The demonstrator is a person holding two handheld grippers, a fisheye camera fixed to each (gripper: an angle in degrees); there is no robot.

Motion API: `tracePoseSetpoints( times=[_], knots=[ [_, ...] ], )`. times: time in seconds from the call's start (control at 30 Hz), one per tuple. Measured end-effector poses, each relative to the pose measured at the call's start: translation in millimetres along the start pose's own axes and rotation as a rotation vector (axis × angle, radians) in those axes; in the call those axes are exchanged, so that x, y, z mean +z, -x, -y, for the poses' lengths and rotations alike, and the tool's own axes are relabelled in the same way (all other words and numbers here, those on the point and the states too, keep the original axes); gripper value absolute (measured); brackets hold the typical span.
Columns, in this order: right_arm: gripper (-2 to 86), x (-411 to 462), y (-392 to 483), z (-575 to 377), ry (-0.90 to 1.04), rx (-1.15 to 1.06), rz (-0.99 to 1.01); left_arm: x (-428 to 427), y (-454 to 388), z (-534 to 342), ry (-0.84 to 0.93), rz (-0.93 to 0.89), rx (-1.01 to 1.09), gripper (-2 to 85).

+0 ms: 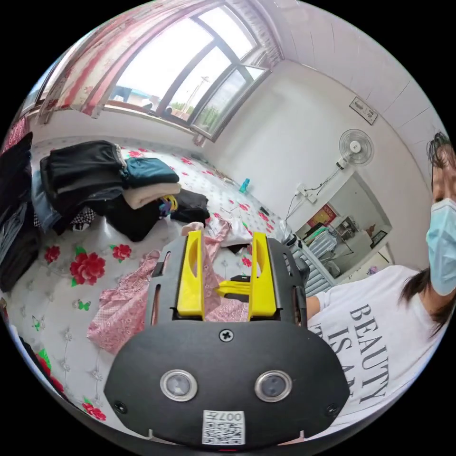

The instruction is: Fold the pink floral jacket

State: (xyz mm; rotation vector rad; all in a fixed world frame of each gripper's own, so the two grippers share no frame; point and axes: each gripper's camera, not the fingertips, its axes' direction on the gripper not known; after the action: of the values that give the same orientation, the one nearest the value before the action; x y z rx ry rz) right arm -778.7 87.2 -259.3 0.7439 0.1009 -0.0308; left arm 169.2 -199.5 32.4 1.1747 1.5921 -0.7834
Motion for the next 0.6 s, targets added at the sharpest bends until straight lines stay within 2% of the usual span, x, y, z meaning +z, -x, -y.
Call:
tracePoseSetpoints(
  times=[0.03, 0.13, 0.23, 0.37, 0.47, 0.6],
  knots=[
    [0.2, 7, -29, -26, 0.104, 0.105, -0.050, 27, 1, -8, 0.034, 0.012, -0.005, 14.0],
    [1.1, 21, -84, -81, 0.307, 0.326, -0.087, 68, 16, -49, 0.145, 0.213, -0.052, 13.6],
    [3.0, 24, -104, -100, 0.356, 0.386, -0.083, 88, 45, -108, 0.331, 0.416, -0.190, 12.7],
    [5.3, 35, -114, -82, 0.380, 0.365, -0.055, 92, 71, -170, 0.518, 0.590, -0.364, 11.4],
    [7.1, 61, -102, -58, 0.422, 0.279, -0.010, 91, 80, -174, 0.528, 0.661, -0.424, 11.1],
    [7.6, 114, -81, -36, 0.513, 0.195, -0.045, 107, 94, -141, 0.507, 0.668, -0.411, 11.1]
  ],
)
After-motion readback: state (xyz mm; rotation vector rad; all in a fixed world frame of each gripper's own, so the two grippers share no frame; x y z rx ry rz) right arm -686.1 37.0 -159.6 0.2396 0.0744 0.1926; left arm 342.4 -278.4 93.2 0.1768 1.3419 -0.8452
